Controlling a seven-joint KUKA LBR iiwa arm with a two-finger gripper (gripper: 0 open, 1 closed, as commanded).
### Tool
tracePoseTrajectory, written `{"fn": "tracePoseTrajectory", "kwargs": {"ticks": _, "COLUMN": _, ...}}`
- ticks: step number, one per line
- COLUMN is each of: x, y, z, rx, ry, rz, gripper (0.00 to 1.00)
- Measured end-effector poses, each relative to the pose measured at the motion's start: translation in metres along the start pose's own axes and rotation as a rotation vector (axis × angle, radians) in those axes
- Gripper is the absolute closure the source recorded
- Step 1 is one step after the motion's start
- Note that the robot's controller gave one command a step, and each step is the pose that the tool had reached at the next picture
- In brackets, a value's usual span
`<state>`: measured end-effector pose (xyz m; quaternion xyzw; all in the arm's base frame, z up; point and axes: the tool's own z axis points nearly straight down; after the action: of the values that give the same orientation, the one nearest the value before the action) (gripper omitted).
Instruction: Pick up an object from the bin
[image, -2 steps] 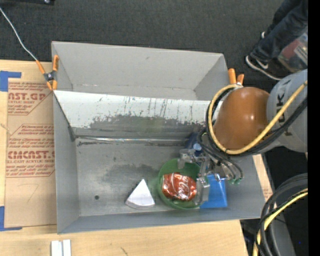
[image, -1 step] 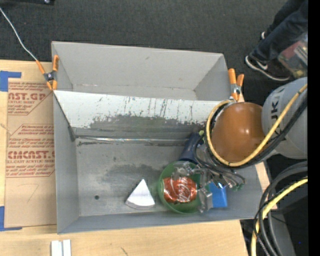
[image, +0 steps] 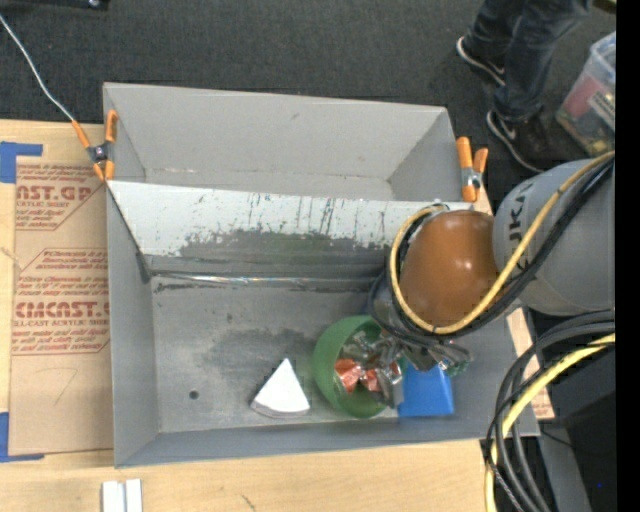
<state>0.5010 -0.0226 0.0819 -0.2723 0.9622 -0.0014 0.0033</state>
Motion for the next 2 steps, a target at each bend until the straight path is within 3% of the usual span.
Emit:
{"fn": "tracePoseTrajectory", "kwargs": {"ticks": 1, "x": 0.0, "y": 0.0, "z": 0.0, "rx": 0.001, "ry": -0.001, "rz": 0.0, "gripper": 1.0}}
{"fn": "tracePoseTrajectory", "kwargs": {"ticks": 2, "x": -0.001, "y": 0.004, "z": -0.069, "rx": -0.005, "ry": 0.005, "rz": 0.014, "gripper": 1.0}}
